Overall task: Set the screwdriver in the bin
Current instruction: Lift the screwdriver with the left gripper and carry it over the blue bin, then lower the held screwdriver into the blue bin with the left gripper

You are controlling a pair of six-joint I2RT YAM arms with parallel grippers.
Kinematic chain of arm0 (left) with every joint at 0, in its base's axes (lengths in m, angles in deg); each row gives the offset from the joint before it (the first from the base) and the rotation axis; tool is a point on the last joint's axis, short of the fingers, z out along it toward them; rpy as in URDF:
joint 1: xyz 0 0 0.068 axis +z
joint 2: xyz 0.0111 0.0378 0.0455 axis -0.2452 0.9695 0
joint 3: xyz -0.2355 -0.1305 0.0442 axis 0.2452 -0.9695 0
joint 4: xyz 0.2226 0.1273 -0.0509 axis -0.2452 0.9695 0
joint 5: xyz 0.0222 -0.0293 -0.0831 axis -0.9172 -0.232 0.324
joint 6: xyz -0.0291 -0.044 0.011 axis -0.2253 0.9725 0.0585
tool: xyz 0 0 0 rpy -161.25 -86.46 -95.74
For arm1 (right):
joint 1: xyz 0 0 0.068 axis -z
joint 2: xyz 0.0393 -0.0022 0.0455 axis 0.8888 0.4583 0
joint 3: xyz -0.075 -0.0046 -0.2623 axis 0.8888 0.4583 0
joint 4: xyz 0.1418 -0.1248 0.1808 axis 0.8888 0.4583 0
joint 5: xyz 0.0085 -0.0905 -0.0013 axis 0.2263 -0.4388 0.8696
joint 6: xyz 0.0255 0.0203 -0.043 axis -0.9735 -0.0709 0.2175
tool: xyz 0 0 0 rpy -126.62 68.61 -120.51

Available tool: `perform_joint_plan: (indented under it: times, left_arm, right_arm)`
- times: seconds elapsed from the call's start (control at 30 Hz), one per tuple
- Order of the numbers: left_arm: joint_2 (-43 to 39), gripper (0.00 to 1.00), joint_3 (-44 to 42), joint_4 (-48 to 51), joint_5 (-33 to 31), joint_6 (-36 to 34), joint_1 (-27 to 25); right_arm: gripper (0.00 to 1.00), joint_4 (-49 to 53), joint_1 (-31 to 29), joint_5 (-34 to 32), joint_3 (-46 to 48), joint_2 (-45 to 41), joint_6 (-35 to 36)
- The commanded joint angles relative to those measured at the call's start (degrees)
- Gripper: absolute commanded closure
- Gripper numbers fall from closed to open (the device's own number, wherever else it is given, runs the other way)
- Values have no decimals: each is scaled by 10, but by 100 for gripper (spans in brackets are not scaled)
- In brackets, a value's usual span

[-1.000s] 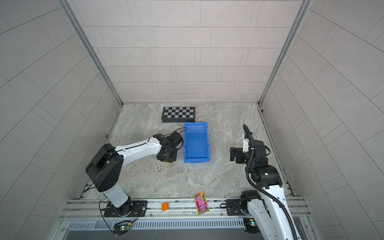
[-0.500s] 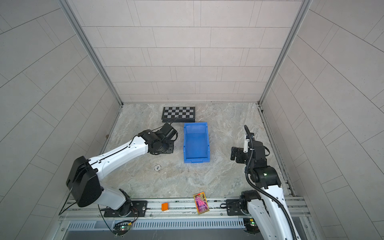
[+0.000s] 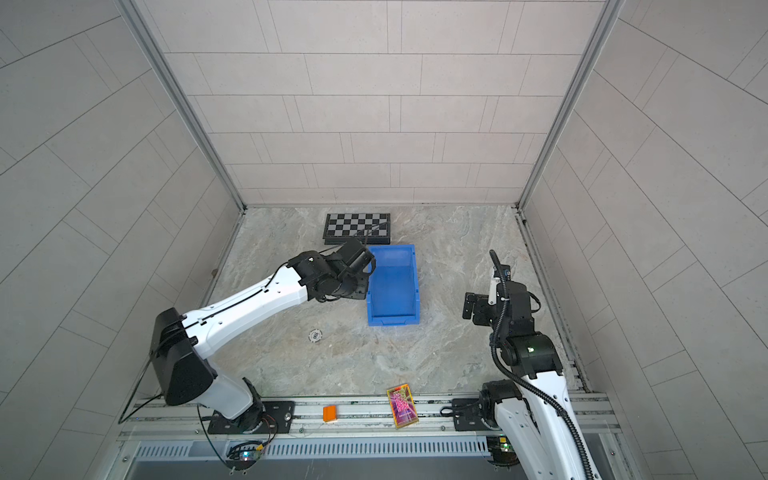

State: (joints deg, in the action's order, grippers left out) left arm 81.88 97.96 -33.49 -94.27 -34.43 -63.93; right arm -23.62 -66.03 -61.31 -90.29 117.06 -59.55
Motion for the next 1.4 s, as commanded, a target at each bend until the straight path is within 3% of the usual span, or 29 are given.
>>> perform_joint_plan:
  times: [0.0,0.27,0.6,1.37]
  left_arm:
    - [28,97,34,1,-3,-32,-23]
    - [110,96,98,16,-5,-87,-58]
    - [215,96,168,53,-34,-89,-62]
    - [298,91,214,48,-40,-75,-62]
  right_arm:
    - [1,16,2,-14,1,-10,6]
    - [1,15,2,-14,5,-20,6]
    - [1,14,2,-17,9,-29,6]
    - [1,12,1,-16,15,-37,5]
